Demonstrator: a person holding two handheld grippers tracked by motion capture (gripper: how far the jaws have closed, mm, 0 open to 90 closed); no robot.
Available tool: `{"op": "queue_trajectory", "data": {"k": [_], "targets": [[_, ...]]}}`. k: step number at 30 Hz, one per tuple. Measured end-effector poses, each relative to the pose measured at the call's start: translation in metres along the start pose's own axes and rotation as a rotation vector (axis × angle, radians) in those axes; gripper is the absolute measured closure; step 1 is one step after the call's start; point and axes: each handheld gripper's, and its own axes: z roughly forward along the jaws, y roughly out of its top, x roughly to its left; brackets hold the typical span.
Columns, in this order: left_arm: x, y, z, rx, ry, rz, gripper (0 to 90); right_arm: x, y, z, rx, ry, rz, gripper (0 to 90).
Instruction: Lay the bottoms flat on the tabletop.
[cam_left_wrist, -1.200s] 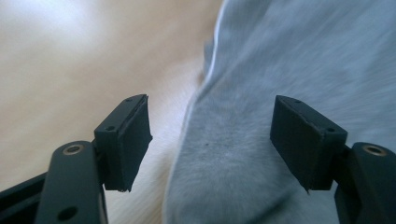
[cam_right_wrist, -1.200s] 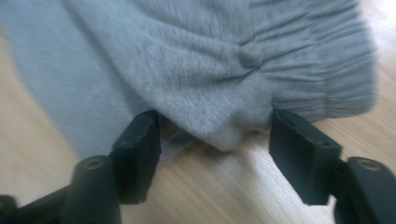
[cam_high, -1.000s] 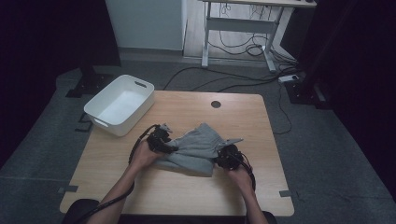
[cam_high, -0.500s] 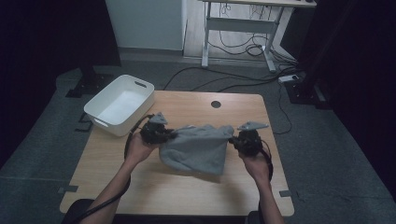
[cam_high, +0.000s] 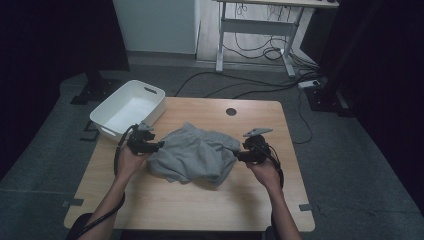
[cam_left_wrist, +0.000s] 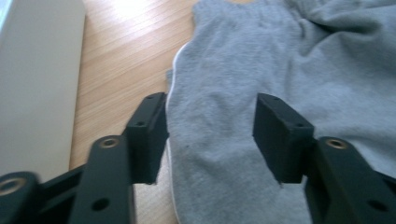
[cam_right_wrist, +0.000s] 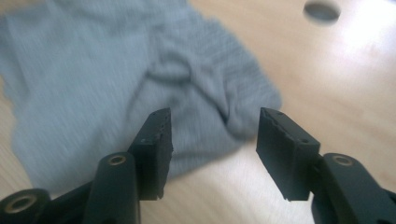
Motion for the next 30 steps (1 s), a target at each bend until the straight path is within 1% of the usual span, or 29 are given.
{"op": "queue_trajectory", "data": {"k": [1,3,5,7,8,9,10,11,13,14,15,16,17,18,19,21,23,24,25,27,28,30], "targets": [[-0.004,-0.001,-0.002,-0.009,-0.019,0.017,40.1,-0.001,-0.004,0.002,0.008,0.002,0.0,44.8],[-0.01,-0.002,-0.002,-0.011,-0.028,0.042,38.6,-0.001,-0.014,0.009,0.03,0.014,0.005,44.0],[-0.016,-0.005,0.002,0.015,-0.036,0.062,36.2,0.0,-0.023,0.018,0.051,0.025,0.013,43.3],[-0.02,-0.011,0.008,0.045,-0.024,0.081,34.6,0.003,-0.031,0.028,0.074,0.035,0.025,41.1],[-0.021,-0.013,0.01,0.055,-0.027,0.085,34.6,0.005,-0.035,0.034,0.082,0.043,0.035,40.0],[-0.022,-0.017,0.013,0.07,-0.027,0.085,34.5,0.007,-0.037,0.038,0.086,0.054,0.033,39.3],[-0.022,-0.021,0.015,0.081,-0.024,0.086,34.3,0.012,-0.041,0.045,0.096,0.065,0.027,37.6],[-0.022,-0.023,0.017,0.09,-0.021,0.086,33.8,0.016,-0.044,0.05,0.102,0.062,0.016,36.4],[-0.021,-0.029,0.02,0.116,-0.013,0.09,33.8,0.023,-0.047,0.059,0.116,0.062,-0.004,36.8],[-0.02,-0.032,0.021,0.126,-0.005,0.09,33.8,0.027,-0.049,0.064,0.12,0.055,-0.017,38.8],[-0.02,-0.034,0.022,0.135,0.001,0.091,33.8,0.03,-0.05,0.067,0.119,0.051,-0.026,44.7],[-0.019,-0.035,0.024,0.145,0.004,0.094,33.8,0.031,-0.05,0.068,0.099,0.067,-0.017,53.5],[-0.019,-0.037,0.025,0.153,0.007,0.098,34.0,0.033,-0.05,0.068,0.096,0.069,-0.013,62.3],[-0.019,-0.038,0.027,0.156,0.009,0.099,34.0,0.035,-0.049,0.068,0.098,0.071,-0.013,71.0],[-0.018,-0.038,0.027,0.151,0.006,0.085,33.9,0.037,-0.048,0.068,0.106,0.079,-0.011,79.1],[-0.017,-0.038,0.027,0.154,0.011,0.078,33.9,0.041,-0.047,0.065,0.126,0.058,-0.026,84.5],[-0.016,-0.038,0.026,0.16,0.04,0.081,33.9,0.04,-0.047,0.056,0.136,0.026,-0.035,86.7],[-0.015,-0.038,0.025,0.163,0.051,0.079,34.0,0.037,-0.049,0.049,0.134,0.006,-0.03,86.8],[-0.013,-0.039,0.024,0.167,0.064,0.078,34.0,0.034,-0.051,0.043,0.128,-0.003,-0.023,86.9],[-0.009,-0.042,0.021,0.169,0.079,0.063,34.1,0.023,-0.06,0.025,0.111,-0.032,0.0,87.1],[-0.007,-0.043,0.02,0.17,0.08,0.059,34.6,0.014,-0.067,0.014,0.107,-0.052,0.022,87.1],[-0.007,-0.045,0.018,0.17,0.083,0.049,35.1,0.001,-0.08,-0.002,0.103,-0.089,0.071,87.3]]}}
